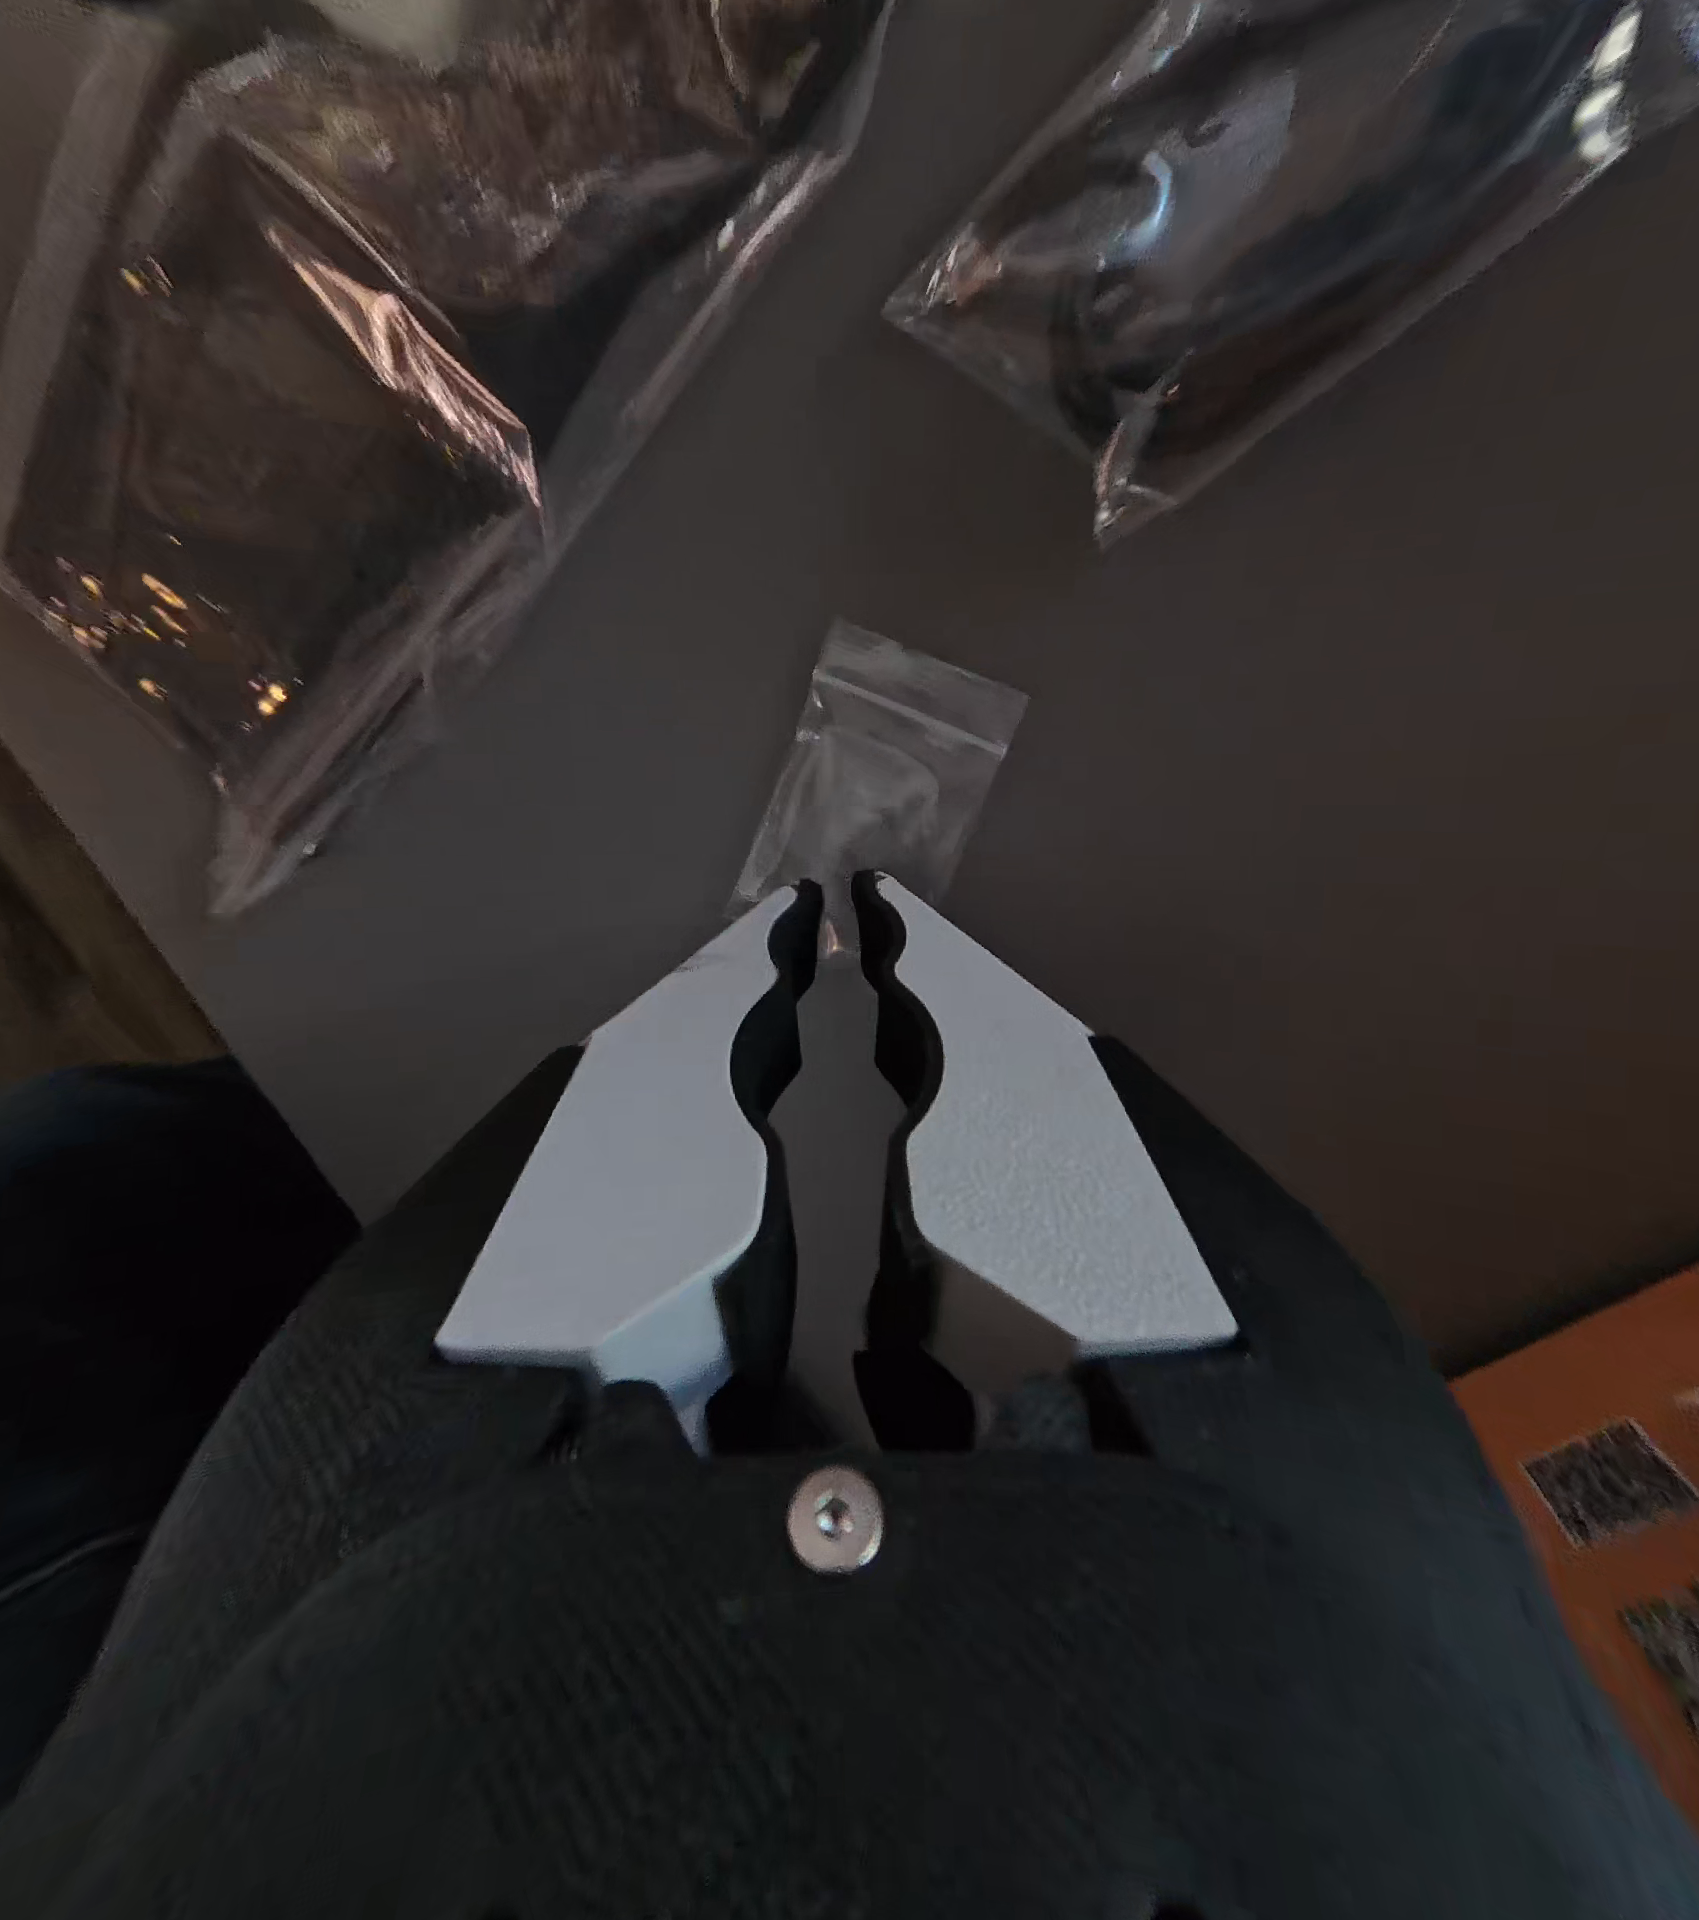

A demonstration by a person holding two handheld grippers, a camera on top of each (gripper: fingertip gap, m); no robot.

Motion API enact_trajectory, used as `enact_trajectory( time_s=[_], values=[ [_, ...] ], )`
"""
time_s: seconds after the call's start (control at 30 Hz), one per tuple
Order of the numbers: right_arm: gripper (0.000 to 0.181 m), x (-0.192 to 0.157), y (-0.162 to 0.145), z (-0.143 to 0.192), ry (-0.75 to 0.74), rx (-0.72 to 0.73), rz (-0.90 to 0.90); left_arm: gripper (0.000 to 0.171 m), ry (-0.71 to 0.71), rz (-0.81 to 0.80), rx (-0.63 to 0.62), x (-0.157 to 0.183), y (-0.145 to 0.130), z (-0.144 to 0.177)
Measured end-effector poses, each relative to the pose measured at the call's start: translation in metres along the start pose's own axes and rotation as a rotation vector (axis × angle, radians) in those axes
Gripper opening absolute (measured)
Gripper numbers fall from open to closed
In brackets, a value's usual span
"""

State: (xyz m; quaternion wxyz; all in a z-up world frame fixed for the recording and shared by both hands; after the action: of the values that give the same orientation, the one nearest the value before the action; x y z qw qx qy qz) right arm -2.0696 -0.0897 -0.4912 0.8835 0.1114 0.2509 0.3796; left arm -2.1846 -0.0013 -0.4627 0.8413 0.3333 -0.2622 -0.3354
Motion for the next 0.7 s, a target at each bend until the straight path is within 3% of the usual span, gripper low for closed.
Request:
enact_trajectory(
  time_s=[0.1, 0.17, 0.4, 0.57, 0.7],
  values=[
    [0.008, 0.005, 0.004, 0.026, -0.03, 0.092, -0.024, 0.045, 0.009, -0.115, -0.11, 0.007, -0.001, -0.03],
    [0.011, 0.008, 0.002, 0.043, -0.048, 0.12, -0.042, 0.046, -0.012, -0.14, -0.145, 0.014, -0.003, -0.042],
    [0.013, 0.023, -0.014, 0.11, -0.16, 0.287, -0.083, 0.045, 0.0, -0.086, -0.177, 0.016, -0.007, -0.04],
    [0.02, 0.07, -0.025, 0.165, -0.355, 0.413, -0.052, 0.052, -0.05, 0.009, -0.031, 0.026, 0.017, -0.028],
    [0.038, 0.137, -0.026, 0.195, -0.408, 0.439, -0.057, 0.055, -0.076, 0.021, 0.047, 0.032, 0.057, -0.047]
  ],
)
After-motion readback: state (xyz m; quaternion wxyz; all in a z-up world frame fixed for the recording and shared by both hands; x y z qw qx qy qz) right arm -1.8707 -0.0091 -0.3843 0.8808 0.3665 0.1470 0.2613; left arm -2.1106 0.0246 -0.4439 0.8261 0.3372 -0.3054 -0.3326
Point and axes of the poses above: each gripper's, where its closed fingertips meet, z back along the fingers, y out of its top, x = y × z across the jaws, the point moved 5 cm from there along z, back along the fingers, and after that the axes turned 3 degrees about y, right-handed, at the moved point
